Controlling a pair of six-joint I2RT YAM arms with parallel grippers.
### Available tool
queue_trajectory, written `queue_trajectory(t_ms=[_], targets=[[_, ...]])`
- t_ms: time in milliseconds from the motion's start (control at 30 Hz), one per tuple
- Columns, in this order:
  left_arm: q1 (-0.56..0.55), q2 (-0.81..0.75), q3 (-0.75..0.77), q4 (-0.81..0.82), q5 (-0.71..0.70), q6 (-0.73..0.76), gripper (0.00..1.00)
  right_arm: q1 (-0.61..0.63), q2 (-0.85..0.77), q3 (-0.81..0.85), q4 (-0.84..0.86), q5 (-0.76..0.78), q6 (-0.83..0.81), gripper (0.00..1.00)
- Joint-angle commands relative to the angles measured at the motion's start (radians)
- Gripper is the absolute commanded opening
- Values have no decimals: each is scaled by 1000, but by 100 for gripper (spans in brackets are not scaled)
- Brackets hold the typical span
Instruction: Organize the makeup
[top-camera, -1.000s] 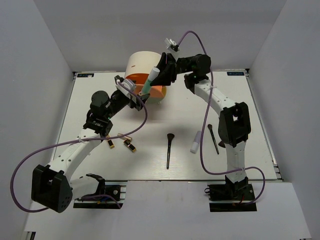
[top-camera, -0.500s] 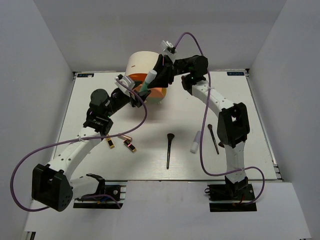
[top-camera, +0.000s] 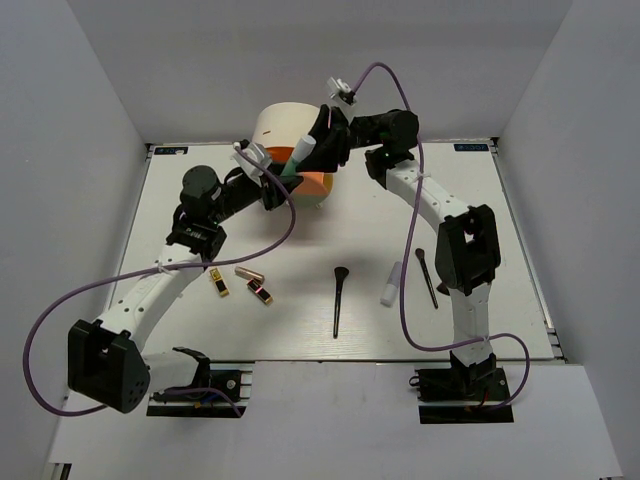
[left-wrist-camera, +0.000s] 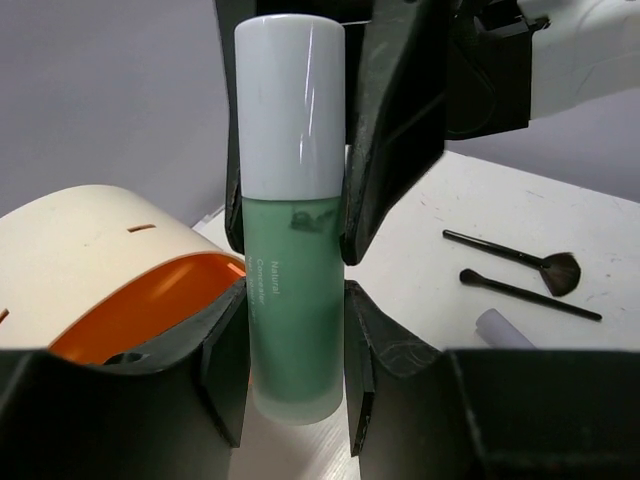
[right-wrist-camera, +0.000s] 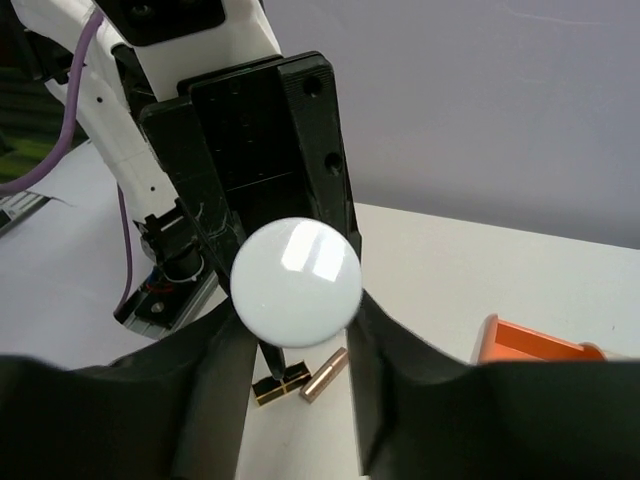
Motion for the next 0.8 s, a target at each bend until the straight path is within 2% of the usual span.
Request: queue_trajectory(t_ms=[0, 33, 67, 133, 300, 433, 667, 767], targets=[[12, 7, 83, -77, 59, -5, 7, 14, -10, -6, 39, -14, 2, 64], [12, 16, 111, -92, 62, 5, 5, 13, -10, -6, 39, -14, 2, 81], [12, 22, 126, -111, 67, 6, 5, 11, -10, -9, 38, -11, -1, 89], [23, 48, 169, -166, 62, 15, 3, 5, -14, -23, 39, -9, -6, 89], [44, 74, 195, -186, 61, 25, 3, -26, -45, -87, 70, -18, -15, 89], [82, 137, 278, -273, 108, 83, 2, -72, -77, -165, 96, -26, -23, 89], [144, 282, 526, -520, 162, 274, 2, -182, -162, -348, 165, -40, -26, 89], [155, 323, 580, -580, 165, 359, 4, -236, -195, -403, 225, -51, 0, 89]])
